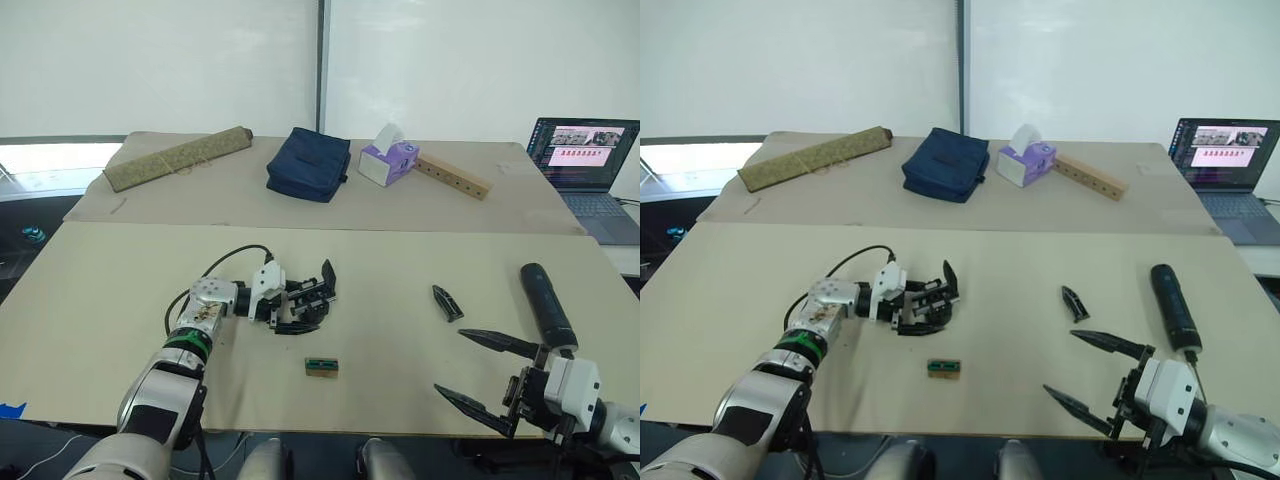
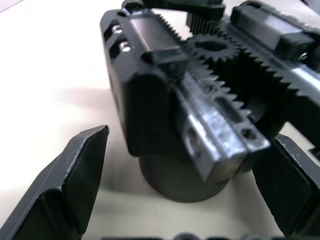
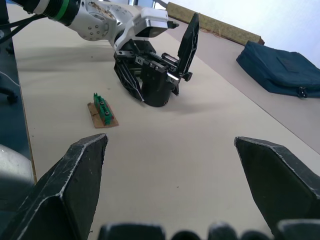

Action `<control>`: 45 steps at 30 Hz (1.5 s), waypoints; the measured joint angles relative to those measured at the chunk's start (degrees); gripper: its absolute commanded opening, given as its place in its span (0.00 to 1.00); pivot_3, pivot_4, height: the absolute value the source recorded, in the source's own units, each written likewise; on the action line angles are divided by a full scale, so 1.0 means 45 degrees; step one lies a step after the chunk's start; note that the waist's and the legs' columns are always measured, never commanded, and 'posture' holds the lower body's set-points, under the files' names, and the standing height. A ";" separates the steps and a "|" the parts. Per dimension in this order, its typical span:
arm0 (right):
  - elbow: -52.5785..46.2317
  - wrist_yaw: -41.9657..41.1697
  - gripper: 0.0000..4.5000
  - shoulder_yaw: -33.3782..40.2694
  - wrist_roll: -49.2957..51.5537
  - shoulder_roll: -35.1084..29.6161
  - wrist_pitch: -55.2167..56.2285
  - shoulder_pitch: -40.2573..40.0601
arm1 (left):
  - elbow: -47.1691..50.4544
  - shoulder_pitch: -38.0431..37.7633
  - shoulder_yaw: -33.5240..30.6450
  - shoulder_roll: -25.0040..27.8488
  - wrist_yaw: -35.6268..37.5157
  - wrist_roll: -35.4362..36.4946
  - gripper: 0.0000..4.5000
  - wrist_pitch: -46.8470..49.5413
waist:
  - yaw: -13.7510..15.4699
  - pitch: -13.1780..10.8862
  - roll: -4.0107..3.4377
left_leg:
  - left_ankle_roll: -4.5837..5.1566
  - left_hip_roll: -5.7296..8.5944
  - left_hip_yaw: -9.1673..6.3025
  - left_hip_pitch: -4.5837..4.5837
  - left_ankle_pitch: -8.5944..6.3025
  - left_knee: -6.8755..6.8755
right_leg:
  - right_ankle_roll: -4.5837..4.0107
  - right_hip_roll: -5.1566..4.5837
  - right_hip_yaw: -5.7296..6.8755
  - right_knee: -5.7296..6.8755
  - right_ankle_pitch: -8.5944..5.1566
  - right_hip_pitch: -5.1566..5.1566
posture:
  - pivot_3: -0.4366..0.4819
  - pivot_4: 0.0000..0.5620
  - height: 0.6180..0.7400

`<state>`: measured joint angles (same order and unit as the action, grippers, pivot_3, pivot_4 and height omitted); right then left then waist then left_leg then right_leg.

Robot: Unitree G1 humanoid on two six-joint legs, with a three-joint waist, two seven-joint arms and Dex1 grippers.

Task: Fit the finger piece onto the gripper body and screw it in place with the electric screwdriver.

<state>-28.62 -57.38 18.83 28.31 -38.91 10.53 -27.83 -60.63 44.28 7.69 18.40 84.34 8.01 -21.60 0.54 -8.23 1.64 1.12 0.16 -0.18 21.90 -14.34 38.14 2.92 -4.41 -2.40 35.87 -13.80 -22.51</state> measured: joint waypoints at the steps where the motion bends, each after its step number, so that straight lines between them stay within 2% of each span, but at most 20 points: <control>1: 0.0000 0.0000 1.00 0.0000 0.0000 0.0000 0.0000 0.0014 | 0.0000 -0.0001 -0.0006 -0.0018 0.0130 0.0002 0.82 0.0000 | 0.0000 0.0000 0.0000 | 0.0000 0.0000 0.0002 0.0002 0.0000 0.0002 | 0.0000 0.0000 0.0001 0.0000 0.0000 0.0000 | 0.48 0.27 1.00; 4: 0.0001 -0.0010 1.00 0.0000 -0.0004 -0.0001 0.0000 0.0028 | 0.0036 -0.0056 -0.0154 0.0055 0.0321 0.0016 0.53 -0.0162 | -0.0025 0.0000 0.0001 | 0.0001 -0.0003 -0.0002 0.0006 0.0000 0.0002 | -0.0001 0.0004 0.0001 0.0003 0.0000 -0.0008 | 0.48 0.27 1.00; 7: 0.0004 -0.0012 1.00 -0.0005 -0.0021 -0.0001 0.0000 0.0028 | 0.0694 -0.0688 -0.0643 0.0089 0.0237 0.0332 0.52 -0.0215 | -0.0083 -0.0004 0.0007 | 0.0001 -0.0017 -0.0036 0.0029 0.0000 0.0004 | -0.0002 0.0001 -0.0005 0.0024 0.0001 -0.0044 | 0.48 0.27 1.00; 10: -0.0006 -0.0031 1.00 -0.0029 0.0029 0.0068 -0.0008 0.0022 | 0.3162 -0.2010 -0.1100 0.0464 -0.0567 0.0766 0.52 0.1029 | -0.0135 -0.0009 0.0014 | 0.0000 -0.0026 -0.0075 0.0069 0.0000 0.0017 | -0.0005 -0.0001 -0.0018 0.0059 0.0003 -0.0110 | 0.48 0.27 1.00; 14: -0.0290 0.0217 1.00 -0.0111 0.0618 0.0556 -0.0278 -0.0056 | 0.8655 -0.4782 -0.1470 0.0678 -0.3084 0.1275 0.52 0.4362 | -0.0141 -0.0011 0.0005 | 0.0000 -0.0042 -0.0087 0.0085 0.0000 0.0022 | -0.0005 -0.0023 -0.0032 0.0072 0.0007 -0.0123 | 0.48 0.27 1.00; 17: -0.0379 0.0211 1.00 -0.0326 0.0611 0.0613 -0.0278 -0.0080 | 1.1286 -0.6162 -0.1412 0.0222 -0.5247 0.1110 0.52 0.6012 | -0.0005 -0.0012 0.0006 | 0.0000 -0.0033 -0.0090 0.0081 0.0000 0.0040 | 0.0008 -0.0033 -0.0028 0.0067 0.0014 -0.0110 | 0.48 0.27 1.00; 20: -0.0392 0.0234 1.00 -0.0580 0.0592 0.0655 -0.0279 -0.0020 | 1.2861 -0.6818 -0.1131 -0.0195 -0.7003 0.0676 0.52 0.7131 | 0.0048 -0.0012 0.0006 | 0.0000 -0.0023 -0.0089 0.0082 0.0000 0.0049 | 0.0010 -0.0033 -0.0029 0.0061 0.0015 -0.0109 | 0.48 0.27 1.00; 26: -0.0394 0.0130 1.00 -0.0680 0.0508 0.0560 -0.0279 0.0154 | 1.3512 -0.7113 -0.0150 -0.0681 -0.8620 -0.0030 0.52 0.7634 | 0.0028 -0.0012 0.0006 | 0.0000 -0.0021 -0.0085 0.0079 0.0000 0.0047 | 0.0008 -0.0019 -0.0028 0.0059 0.0016 -0.0112 | 0.48 0.27 1.00; 36: -0.0456 0.0085 1.00 -0.0741 0.0493 0.0488 -0.0509 0.0353 | 1.3381 -0.7038 0.0595 -0.0763 -0.9585 -0.0543 0.52 0.7636 | 0.0022 -0.0011 0.0005 | 0.0000 -0.0021 -0.0084 0.0071 0.0000 0.0046 | 0.0006 -0.0018 -0.0029 0.0057 0.0016 -0.0105 | 0.48 0.27 1.00; 38: -0.0509 0.0141 1.00 -0.0765 0.0474 0.0499 -0.0507 0.0414 | 1.3362 -0.7005 0.0613 -0.0690 -0.9579 -0.0536 0.75 0.7638 | 0.0011 -0.0010 0.0004 | 0.0000 -0.0022 -0.0084 0.0068 0.0000 0.0046 | 0.0006 -0.0016 -0.0029 0.0058 0.0016 -0.0104 | 0.48 0.27 1.00; 41: -0.0511 0.0210 1.00 -0.0890 0.0346 0.0571 -0.0491 0.0446 | 1.3283 -0.6877 0.0612 -0.0386 -0.9488 -0.0547 0.99 0.7368 | 0.0009 -0.0010 0.0004 | 0.0000 -0.0022 -0.0083 0.0068 0.0000 0.0046 | 0.0006 -0.0014 -0.0028 0.0059 0.0016 -0.0106 | 0.48 0.27 1.00; 45: -0.0545 0.0316 1.00 -0.1005 0.0230 0.0720 -0.0490 0.0434 | 1.3282 -0.6748 0.0476 0.0380 -0.8928 -0.0255 0.99 0.7260 | -0.0005 -0.0008 0.0001 | 0.0000 -0.0023 -0.0082 0.0067 0.0000 0.0045 | 0.0005 -0.0015 -0.0029 0.0059 0.0016 -0.0106 | 0.48 0.27 1.00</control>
<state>-31.07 -55.96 14.31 29.34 -35.67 8.33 -25.88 -0.85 13.91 9.83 20.10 44.16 6.86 11.08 0.52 -8.27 1.64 1.12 0.06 -0.55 22.20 -14.34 38.34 2.94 -4.48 -2.53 36.14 -13.73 -22.99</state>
